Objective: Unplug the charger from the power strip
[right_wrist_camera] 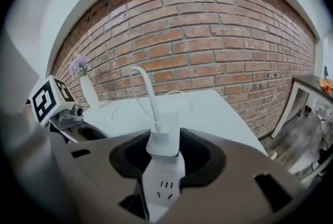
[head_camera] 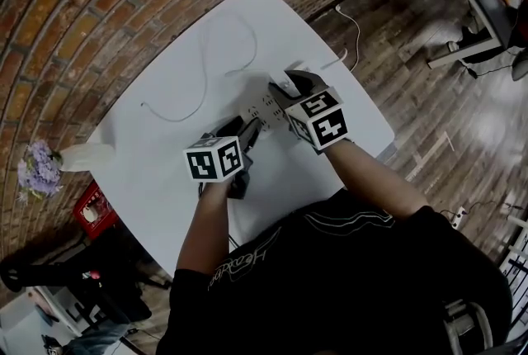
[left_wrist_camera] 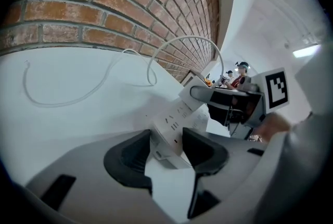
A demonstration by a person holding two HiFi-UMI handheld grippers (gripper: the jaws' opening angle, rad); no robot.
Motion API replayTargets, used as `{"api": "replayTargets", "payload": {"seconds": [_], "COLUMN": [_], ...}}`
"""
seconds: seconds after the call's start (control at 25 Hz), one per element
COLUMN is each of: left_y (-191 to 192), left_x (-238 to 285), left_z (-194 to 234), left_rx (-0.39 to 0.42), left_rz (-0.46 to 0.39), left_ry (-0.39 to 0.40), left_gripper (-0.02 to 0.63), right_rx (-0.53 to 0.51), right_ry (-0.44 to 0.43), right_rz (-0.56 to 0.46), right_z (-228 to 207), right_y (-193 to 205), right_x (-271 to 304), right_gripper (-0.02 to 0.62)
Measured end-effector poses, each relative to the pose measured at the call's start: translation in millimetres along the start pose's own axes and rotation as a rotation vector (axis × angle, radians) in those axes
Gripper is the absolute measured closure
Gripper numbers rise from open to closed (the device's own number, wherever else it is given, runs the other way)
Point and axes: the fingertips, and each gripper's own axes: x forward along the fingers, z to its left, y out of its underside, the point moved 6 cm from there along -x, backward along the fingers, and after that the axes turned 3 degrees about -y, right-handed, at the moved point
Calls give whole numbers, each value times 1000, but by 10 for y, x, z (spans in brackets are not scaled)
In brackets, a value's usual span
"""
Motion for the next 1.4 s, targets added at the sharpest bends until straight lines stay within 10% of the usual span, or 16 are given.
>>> {"api": "replayTargets", "payload": {"seconds": [0.96, 1.4], "left_y": [-8, -17], "left_x": [-24, -23], "left_z": [-27, -35], "left_rx": [-7, -12], "left_rz": [-26, -25], "left_ry": [-17, -20], "left_gripper": [413, 413], "right_rx": [-145, 21], "right_ry": [81, -20], "right_rz": [26, -134], "right_z": [175, -86], "right_y": [-43, -598], "right_x": [-75, -376], "right_gripper": [476, 477]}}
